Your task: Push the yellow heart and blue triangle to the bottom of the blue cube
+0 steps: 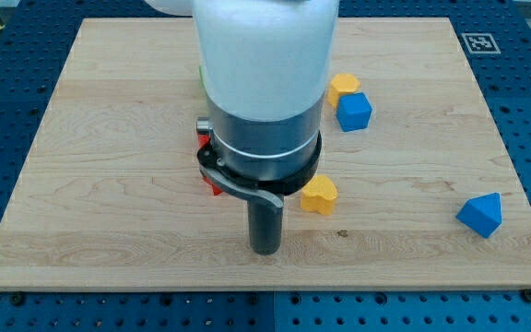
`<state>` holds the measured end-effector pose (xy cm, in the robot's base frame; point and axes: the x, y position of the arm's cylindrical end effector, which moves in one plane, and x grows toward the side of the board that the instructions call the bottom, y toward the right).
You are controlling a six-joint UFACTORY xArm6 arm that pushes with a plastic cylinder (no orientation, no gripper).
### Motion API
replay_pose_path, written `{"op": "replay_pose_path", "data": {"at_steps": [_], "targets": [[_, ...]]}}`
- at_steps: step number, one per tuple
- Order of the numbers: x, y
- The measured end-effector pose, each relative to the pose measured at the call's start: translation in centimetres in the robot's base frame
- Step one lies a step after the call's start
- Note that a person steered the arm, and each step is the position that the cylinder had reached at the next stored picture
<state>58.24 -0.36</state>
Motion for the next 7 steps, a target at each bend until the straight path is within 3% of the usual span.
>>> {"op": "replay_pose_path", "data": {"at_steps": [3, 7], "targets": [[-4.9, 4.1], [-4.7, 7.1]]}}
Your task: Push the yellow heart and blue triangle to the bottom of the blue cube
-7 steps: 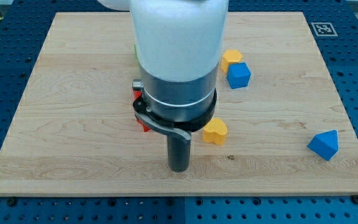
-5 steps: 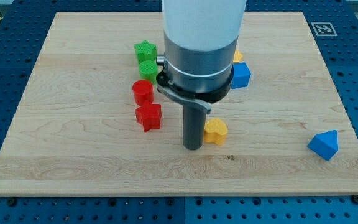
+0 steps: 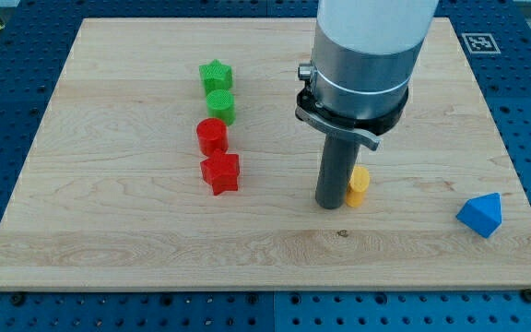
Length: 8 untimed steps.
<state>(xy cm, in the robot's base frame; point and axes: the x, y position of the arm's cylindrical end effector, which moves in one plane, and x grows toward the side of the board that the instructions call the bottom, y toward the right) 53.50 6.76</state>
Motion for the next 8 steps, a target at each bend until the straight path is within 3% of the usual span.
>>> {"op": "replay_pose_path", "data": {"at_steps": [4, 8], "targets": [[1.3, 2.9], [-1.1, 1.3]]}}
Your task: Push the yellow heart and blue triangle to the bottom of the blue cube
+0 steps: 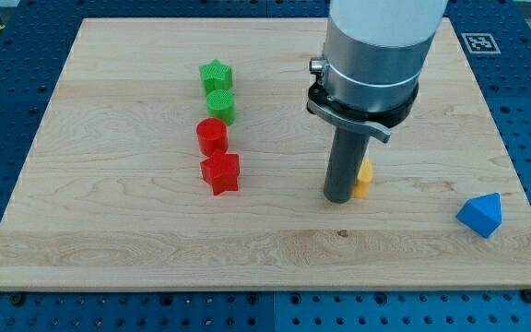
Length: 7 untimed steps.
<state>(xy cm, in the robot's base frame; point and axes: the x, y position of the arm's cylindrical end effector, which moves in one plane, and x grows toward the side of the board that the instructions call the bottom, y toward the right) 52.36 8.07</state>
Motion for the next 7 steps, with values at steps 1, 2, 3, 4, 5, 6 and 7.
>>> {"op": "replay_pose_path", "data": {"at_steps": [1, 2, 3, 4, 5, 6, 7], "targets": [[0.0, 1.2], [0.0, 2.7], [-0.8, 2.8], [-1.9, 2.5], [-3.2, 2.5], [-4.6, 2.5], [-6.0, 2.5]]}}
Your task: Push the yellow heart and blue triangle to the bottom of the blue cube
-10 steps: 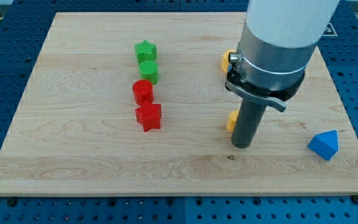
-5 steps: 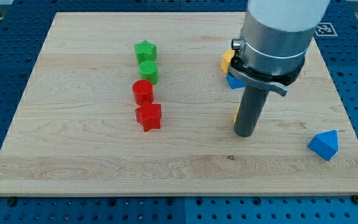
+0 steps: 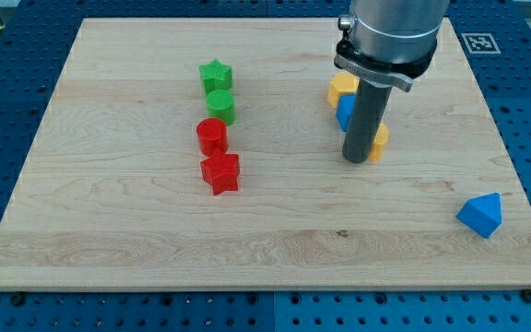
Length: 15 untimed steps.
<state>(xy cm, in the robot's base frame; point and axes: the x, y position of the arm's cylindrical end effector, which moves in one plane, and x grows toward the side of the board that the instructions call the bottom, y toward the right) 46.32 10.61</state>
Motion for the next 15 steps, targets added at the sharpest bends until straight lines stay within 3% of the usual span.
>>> {"op": "replay_pose_path", "data": {"at_steps": [1, 2, 4, 5, 6, 7, 8, 10, 15], "targets": [[0.1, 0.0], [5.5, 0.0], [3.2, 8.8], [2.8, 16.4], [6.2, 21.5], [9.2, 21.5], [9.5, 20.7], [10.7, 13.0], [8.7, 10.7]]}}
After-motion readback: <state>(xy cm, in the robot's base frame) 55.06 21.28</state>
